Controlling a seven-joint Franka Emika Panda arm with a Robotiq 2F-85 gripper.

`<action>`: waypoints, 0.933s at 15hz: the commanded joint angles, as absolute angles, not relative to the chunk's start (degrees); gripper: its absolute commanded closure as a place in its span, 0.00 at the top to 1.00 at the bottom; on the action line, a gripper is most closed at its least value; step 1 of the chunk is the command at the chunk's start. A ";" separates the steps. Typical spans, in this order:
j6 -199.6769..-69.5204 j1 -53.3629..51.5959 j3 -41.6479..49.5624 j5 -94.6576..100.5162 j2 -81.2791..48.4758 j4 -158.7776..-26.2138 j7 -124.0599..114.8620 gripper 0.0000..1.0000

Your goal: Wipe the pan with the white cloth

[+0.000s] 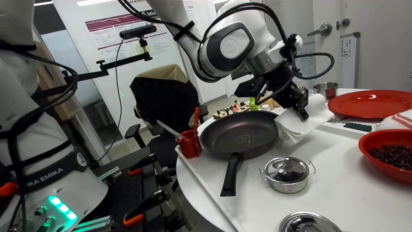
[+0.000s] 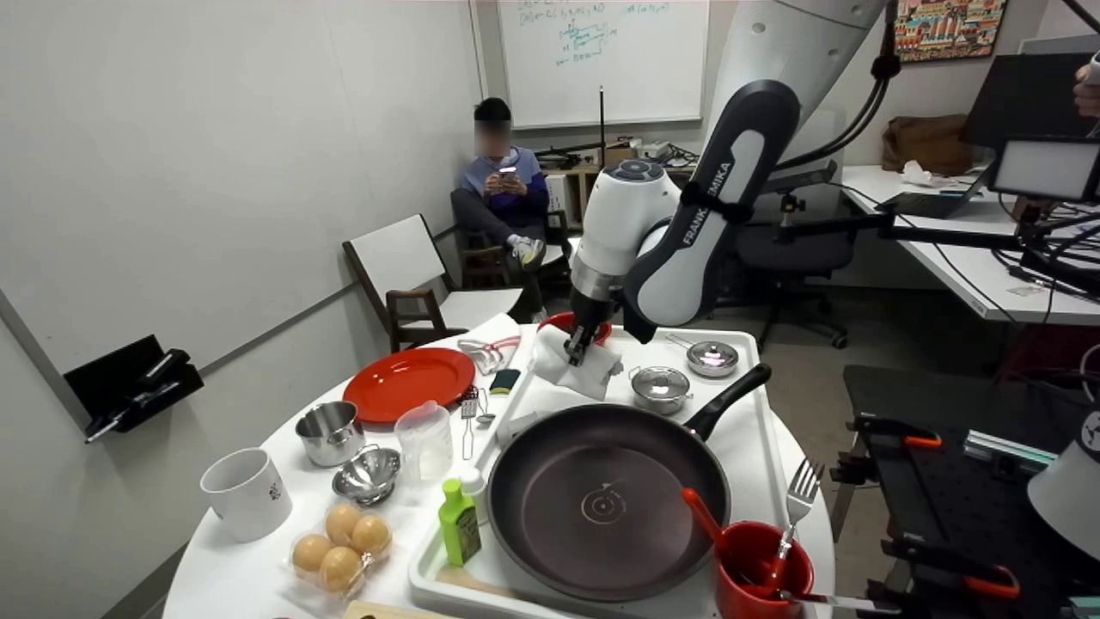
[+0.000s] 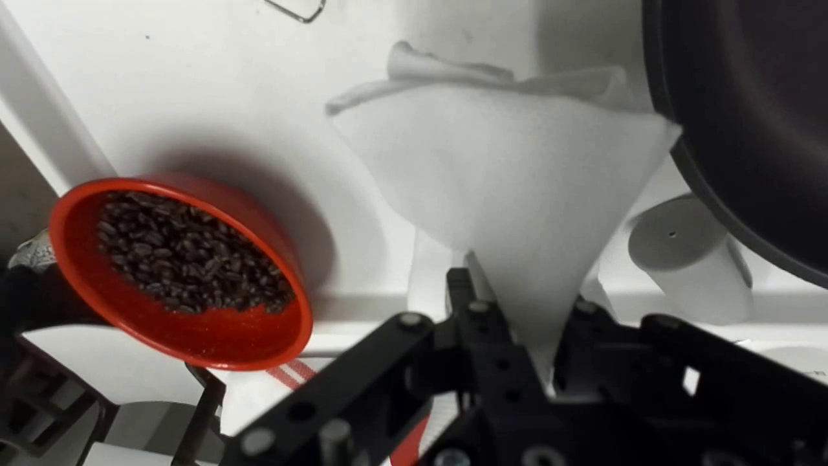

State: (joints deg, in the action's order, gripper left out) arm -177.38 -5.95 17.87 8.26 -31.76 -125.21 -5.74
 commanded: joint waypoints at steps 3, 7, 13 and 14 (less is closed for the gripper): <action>-180.49 -5.71 16.31 2.86 -41.47 -119.05 -8.29 0.09; -181.17 -5.87 15.69 -0.20 -44.55 -116.98 -8.90 0.56; -182.22 -6.58 15.91 -1.73 -45.03 -116.62 -8.60 0.99; -182.30 -6.95 16.06 -1.74 -44.29 -117.45 -8.51 1.00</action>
